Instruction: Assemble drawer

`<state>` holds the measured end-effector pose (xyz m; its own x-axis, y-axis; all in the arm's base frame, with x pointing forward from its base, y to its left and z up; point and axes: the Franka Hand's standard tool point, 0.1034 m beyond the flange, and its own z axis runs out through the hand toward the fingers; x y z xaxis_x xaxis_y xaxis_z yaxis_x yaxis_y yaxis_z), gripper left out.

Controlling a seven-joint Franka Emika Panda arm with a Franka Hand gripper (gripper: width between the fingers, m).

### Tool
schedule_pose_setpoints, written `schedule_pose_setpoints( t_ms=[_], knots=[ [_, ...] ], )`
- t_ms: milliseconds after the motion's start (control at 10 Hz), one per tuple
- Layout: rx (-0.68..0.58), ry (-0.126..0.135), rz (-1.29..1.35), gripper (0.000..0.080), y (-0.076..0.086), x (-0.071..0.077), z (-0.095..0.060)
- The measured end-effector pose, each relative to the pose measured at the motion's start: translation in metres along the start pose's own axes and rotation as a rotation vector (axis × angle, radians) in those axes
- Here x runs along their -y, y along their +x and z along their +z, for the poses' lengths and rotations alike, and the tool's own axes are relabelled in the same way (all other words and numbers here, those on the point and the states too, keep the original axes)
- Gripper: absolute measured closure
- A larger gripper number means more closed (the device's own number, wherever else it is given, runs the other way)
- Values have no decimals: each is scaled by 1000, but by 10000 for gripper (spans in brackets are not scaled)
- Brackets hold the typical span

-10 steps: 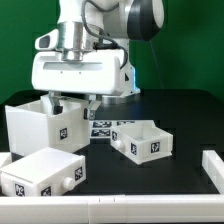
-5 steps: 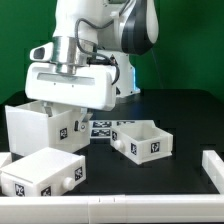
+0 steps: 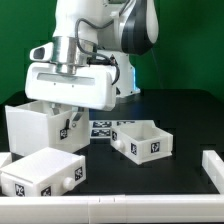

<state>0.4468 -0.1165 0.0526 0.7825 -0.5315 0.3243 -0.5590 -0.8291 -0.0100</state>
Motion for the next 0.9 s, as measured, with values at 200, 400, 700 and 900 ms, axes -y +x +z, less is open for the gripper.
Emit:
schedule_pose_setpoints(
  t_ms=[200, 400, 700, 900],
  knots=[
    [0, 0, -1, 737, 0, 0, 0],
    [0, 0, -1, 737, 0, 0, 0],
    [44, 6, -27, 737, 0, -6, -6],
    [113, 36, -6, 737, 4, -8, -26]
  ],
)
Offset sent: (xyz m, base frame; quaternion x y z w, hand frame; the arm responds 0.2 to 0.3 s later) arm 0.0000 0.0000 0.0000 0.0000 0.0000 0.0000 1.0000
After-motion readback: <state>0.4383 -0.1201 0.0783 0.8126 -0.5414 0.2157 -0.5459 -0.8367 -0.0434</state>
